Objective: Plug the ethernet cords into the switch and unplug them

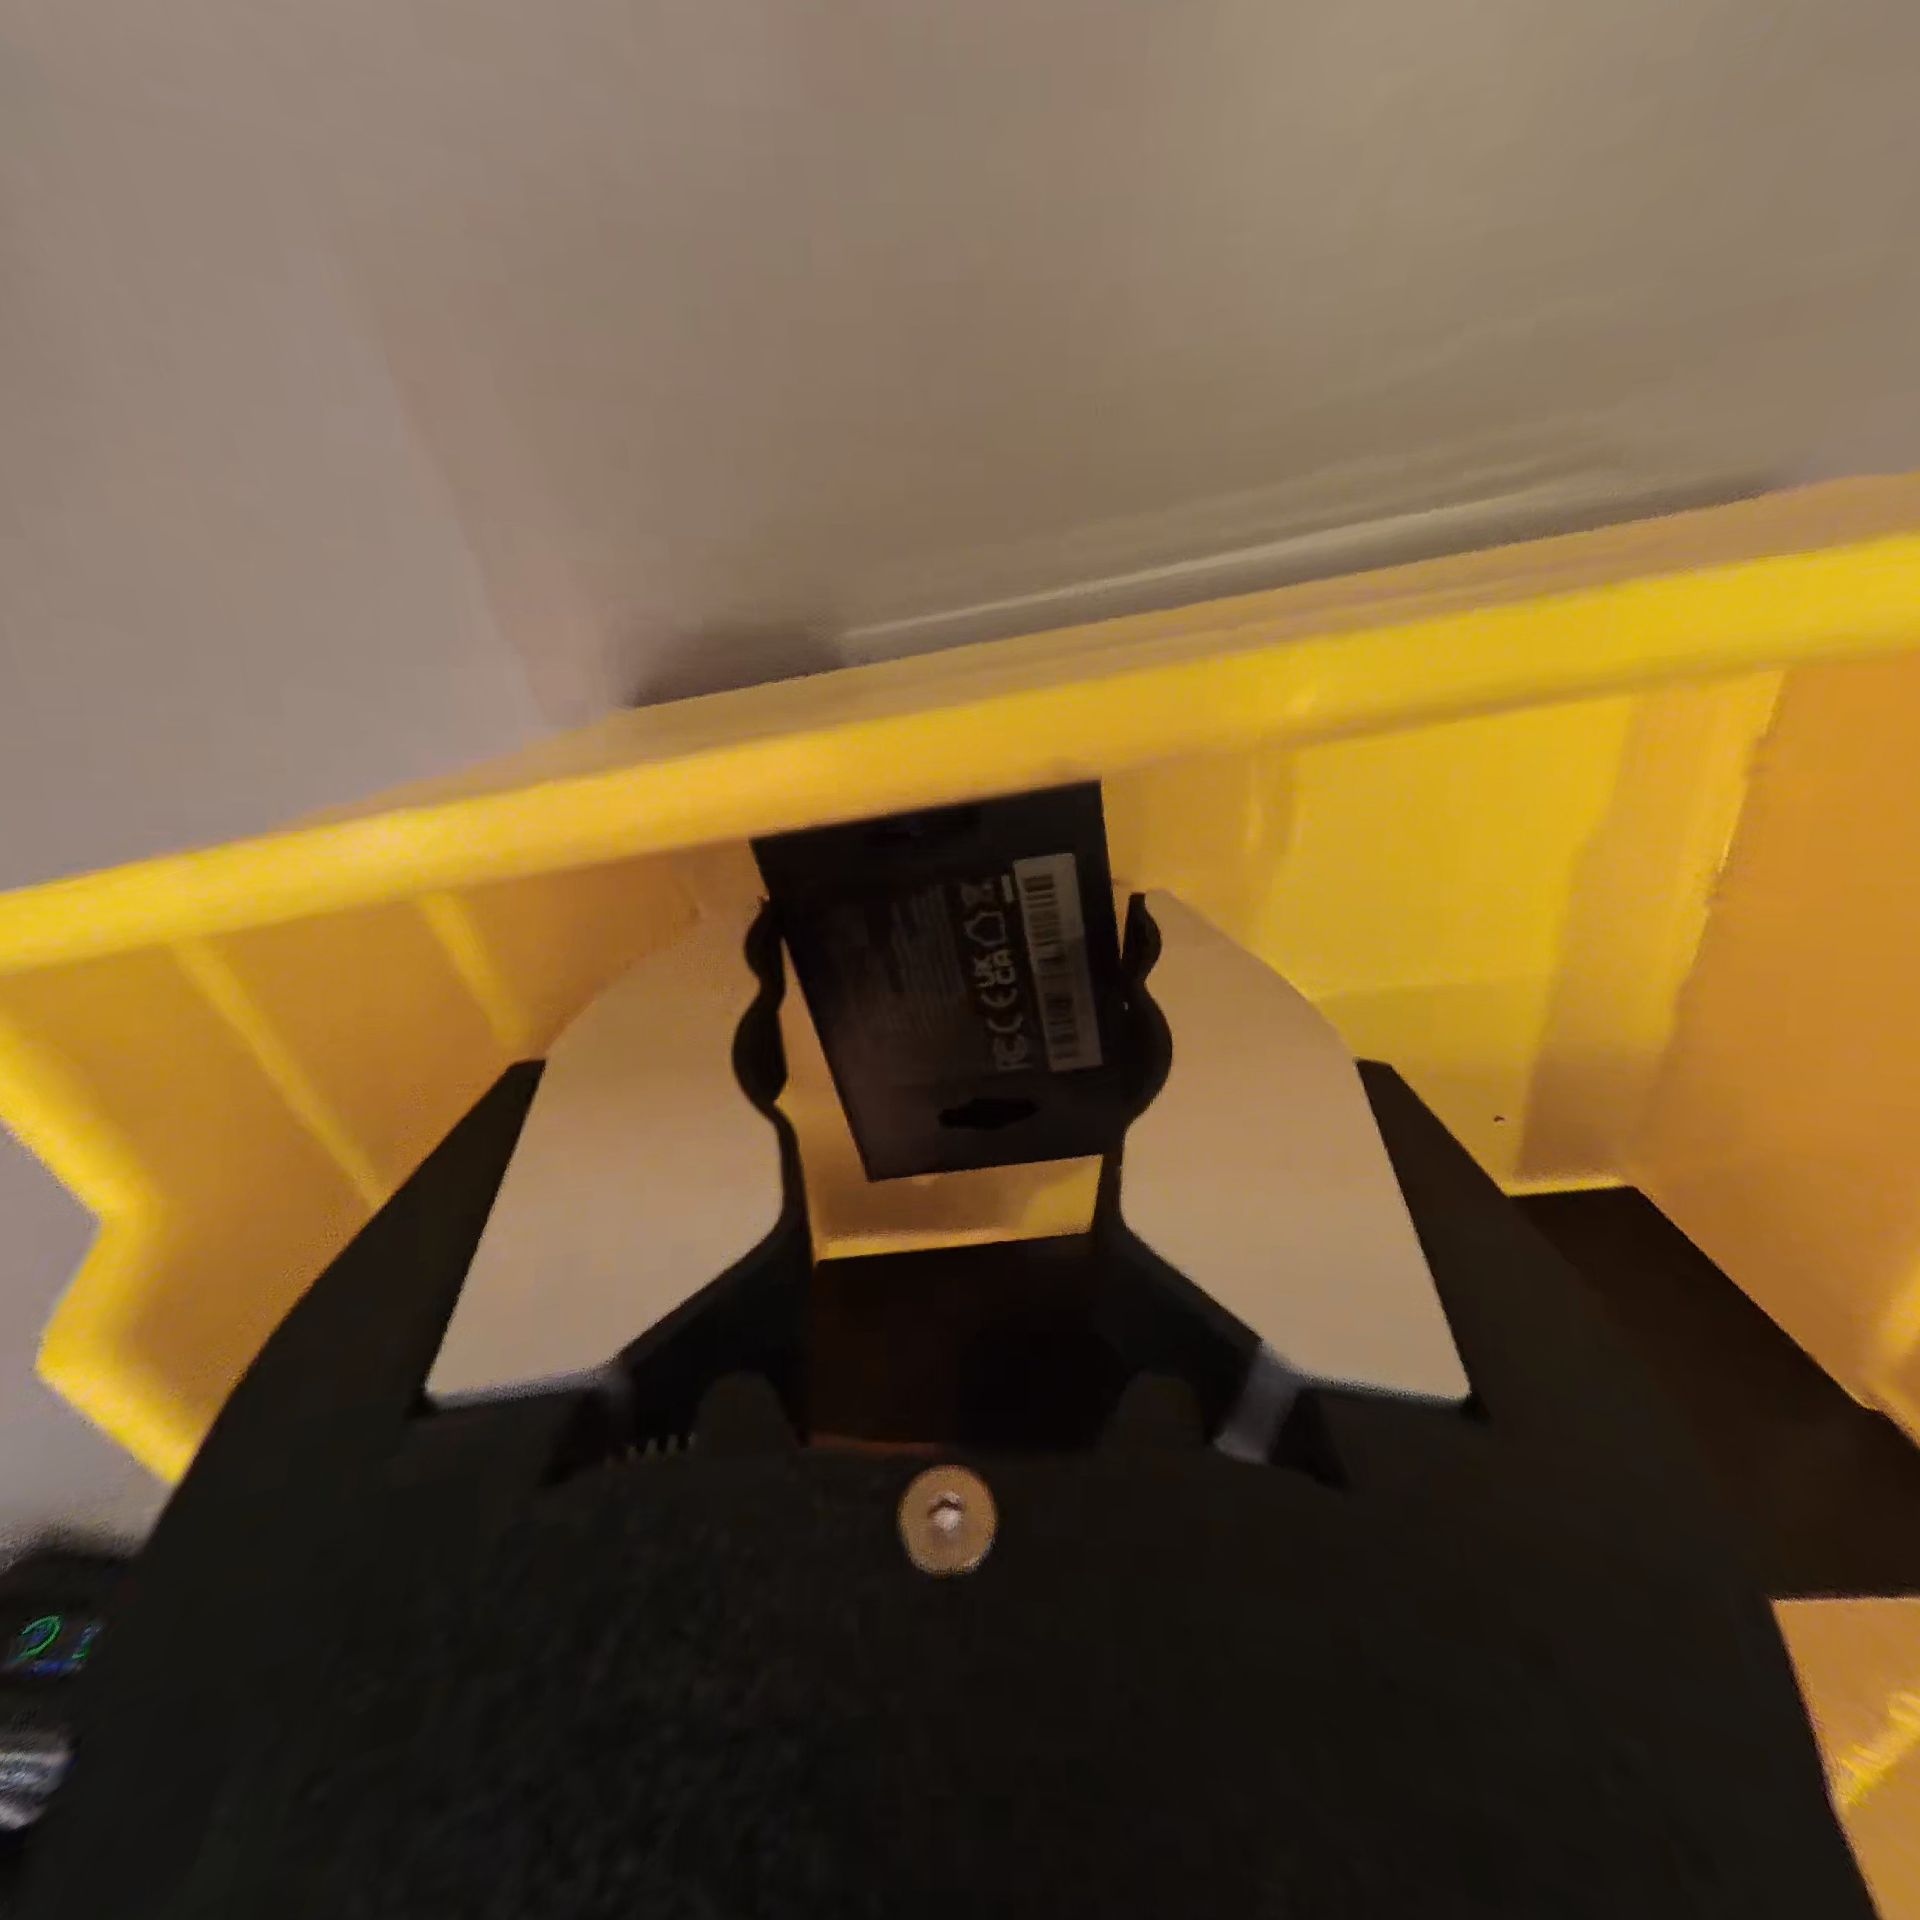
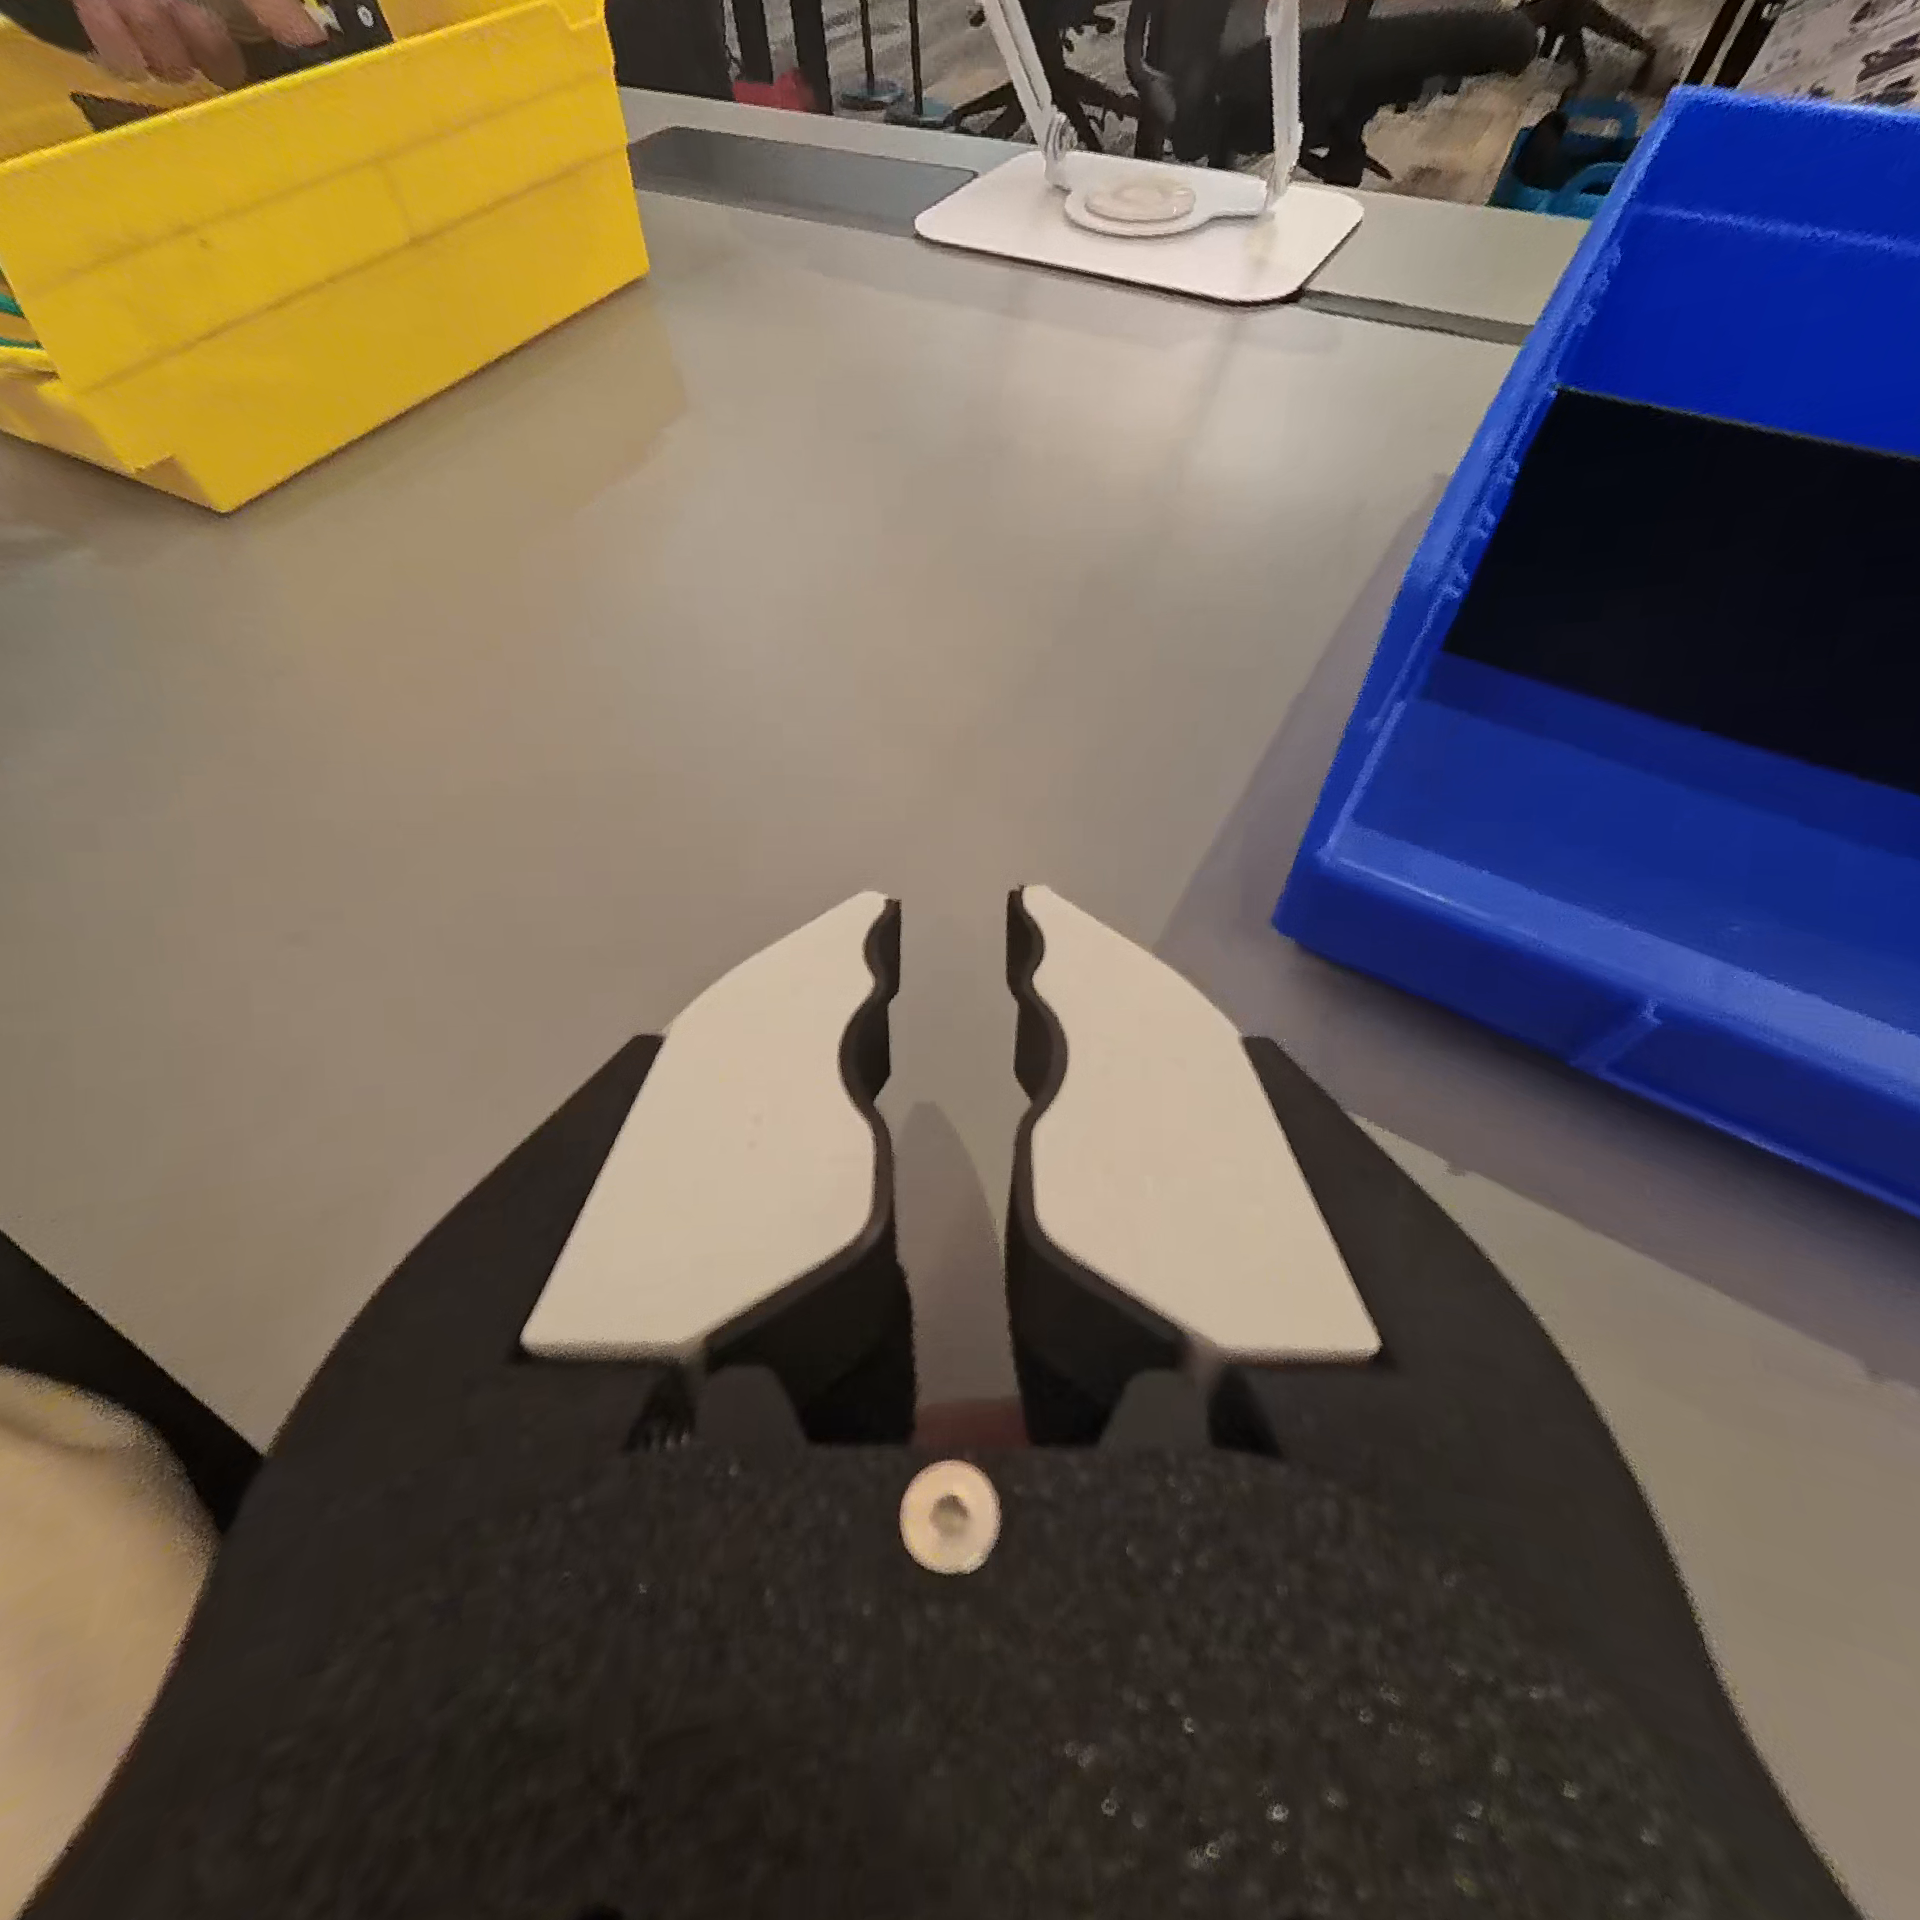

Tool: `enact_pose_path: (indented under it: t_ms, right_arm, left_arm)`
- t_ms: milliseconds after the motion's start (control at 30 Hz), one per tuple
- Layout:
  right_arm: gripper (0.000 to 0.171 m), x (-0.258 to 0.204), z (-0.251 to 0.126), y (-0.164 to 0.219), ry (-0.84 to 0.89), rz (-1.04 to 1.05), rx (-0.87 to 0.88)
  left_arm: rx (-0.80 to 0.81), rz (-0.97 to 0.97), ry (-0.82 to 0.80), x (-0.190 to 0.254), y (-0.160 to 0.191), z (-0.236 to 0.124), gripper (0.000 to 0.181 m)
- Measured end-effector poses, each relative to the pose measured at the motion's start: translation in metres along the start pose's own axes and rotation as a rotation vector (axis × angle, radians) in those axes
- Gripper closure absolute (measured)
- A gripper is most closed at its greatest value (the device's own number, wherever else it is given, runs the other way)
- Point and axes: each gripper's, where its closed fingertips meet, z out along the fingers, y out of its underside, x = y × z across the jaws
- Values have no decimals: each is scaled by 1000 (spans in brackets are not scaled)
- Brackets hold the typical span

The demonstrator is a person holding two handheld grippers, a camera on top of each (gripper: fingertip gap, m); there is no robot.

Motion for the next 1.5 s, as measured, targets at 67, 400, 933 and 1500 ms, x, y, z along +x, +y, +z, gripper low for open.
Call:
enact_pose_path:
  t_ms: [67, 400, 933, 1500]
  right_arm:
    - [152, -2, 1, 0, -5, -13, -4]
    - [152, -14, -6, -13, 0, -130, 33]
    - [120, -124, 5, -104, -544, -98, 171]
    - [112, -189, -10, -100, -66, -635, 556]
  left_arm:
    - [18, 10, 3, -2, 1, -1, 120]
    - [382, 48, 158, 25, -2, -73, 120]
    - [961, 328, 1483, 295, 215, -280, 121]
    - [708, -168, 2057, 364, 235, -211, 121]
